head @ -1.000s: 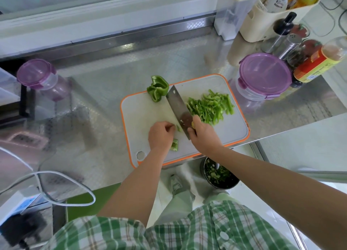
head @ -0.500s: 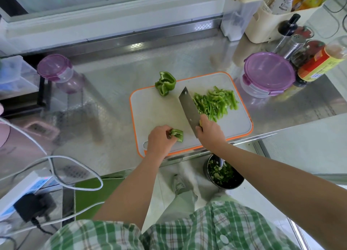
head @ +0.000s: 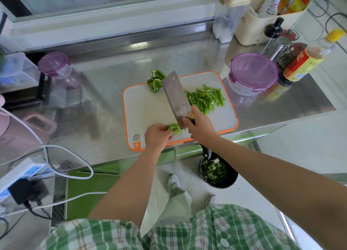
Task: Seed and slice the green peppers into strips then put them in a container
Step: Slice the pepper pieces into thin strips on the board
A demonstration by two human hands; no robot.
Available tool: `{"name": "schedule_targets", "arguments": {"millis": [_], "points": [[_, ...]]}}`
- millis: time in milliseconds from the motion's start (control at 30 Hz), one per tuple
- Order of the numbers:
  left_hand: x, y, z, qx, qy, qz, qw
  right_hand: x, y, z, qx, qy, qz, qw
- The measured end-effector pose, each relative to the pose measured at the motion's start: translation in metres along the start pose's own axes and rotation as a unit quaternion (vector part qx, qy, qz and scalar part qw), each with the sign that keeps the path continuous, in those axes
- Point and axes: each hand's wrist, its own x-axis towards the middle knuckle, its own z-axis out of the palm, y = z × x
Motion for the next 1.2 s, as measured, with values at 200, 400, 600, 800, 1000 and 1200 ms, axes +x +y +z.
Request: {"name": "schedule_targets", "arguments": {"millis": [200, 400, 600, 800, 1000, 1200], "points": [[-0.019, 0.003, 0.004, -0.097, -0.028, -0.017, 0.995, -0.002, 0.002, 0.016, -0.041, 0.011, -0.017, 0.999], [-0.021, 0.003, -0.014, -0.109, -0.035, -0.014, 0.993, 0.001, -0.009, 0.035, -0.061, 0.016, -0.012, 0.998], [-0.006, -0.006, -0.032, -0.077, 0.014, -0.006, 0.997, 0.010, -0.005, 0.028, -0.084, 0.037, 0.014, 0.996], [0.000, -0.002, -0.031, -0.063, 0.011, -0.002, 0.998, 0.012, -0.019, 0.038, -0.056, 0.011, -0.023, 0.998], [0.003, -0.004, -0.031, -0.041, 0.022, 0.015, 0.999, 0.020, -0.011, 0.040, -0.072, 0.030, 0.000, 0.997], [0.003, -0.001, -0.029, -0.070, 0.006, 0.008, 0.997, 0.020, -0.016, 0.045, -0.054, 0.017, -0.036, 0.998]]}}
